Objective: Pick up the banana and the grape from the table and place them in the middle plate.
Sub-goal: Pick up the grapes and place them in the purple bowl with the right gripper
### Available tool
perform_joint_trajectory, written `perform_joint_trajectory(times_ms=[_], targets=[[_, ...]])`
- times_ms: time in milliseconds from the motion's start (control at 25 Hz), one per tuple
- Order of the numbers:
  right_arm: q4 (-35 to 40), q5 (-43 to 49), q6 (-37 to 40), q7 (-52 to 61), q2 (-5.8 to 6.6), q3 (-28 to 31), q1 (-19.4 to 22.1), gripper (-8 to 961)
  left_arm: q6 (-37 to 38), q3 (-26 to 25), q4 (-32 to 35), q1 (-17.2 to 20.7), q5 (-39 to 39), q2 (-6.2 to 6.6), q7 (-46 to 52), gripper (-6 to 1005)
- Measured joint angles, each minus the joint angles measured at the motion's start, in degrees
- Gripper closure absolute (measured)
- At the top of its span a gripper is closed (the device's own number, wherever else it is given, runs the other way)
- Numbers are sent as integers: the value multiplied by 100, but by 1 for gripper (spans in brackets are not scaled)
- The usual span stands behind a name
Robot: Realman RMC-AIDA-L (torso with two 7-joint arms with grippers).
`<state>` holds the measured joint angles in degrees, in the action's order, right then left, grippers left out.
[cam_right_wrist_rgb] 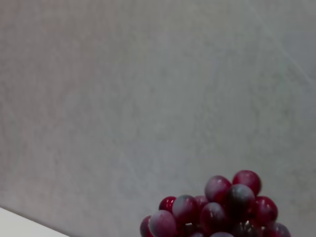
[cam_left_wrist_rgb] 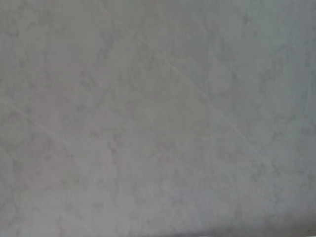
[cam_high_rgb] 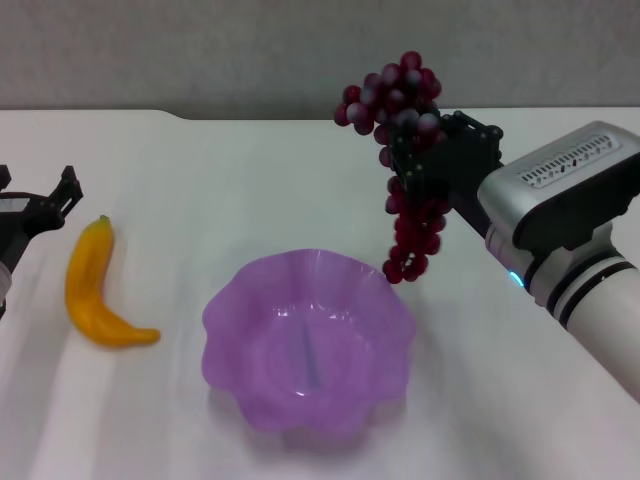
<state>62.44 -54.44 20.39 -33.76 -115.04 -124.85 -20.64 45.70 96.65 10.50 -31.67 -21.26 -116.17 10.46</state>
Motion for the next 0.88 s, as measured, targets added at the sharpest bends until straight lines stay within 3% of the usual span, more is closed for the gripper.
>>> perform_joint_trajectory(times_ms=[480, 880], targets=[[725, 162, -407, -125, -10, -283, -39, 538, 0, -6, -5, -23, 0, -3, 0, 123], [474, 113, -388, 246, -34, -902, -89, 538, 0, -12, 13, -105, 0, -2, 9, 123]])
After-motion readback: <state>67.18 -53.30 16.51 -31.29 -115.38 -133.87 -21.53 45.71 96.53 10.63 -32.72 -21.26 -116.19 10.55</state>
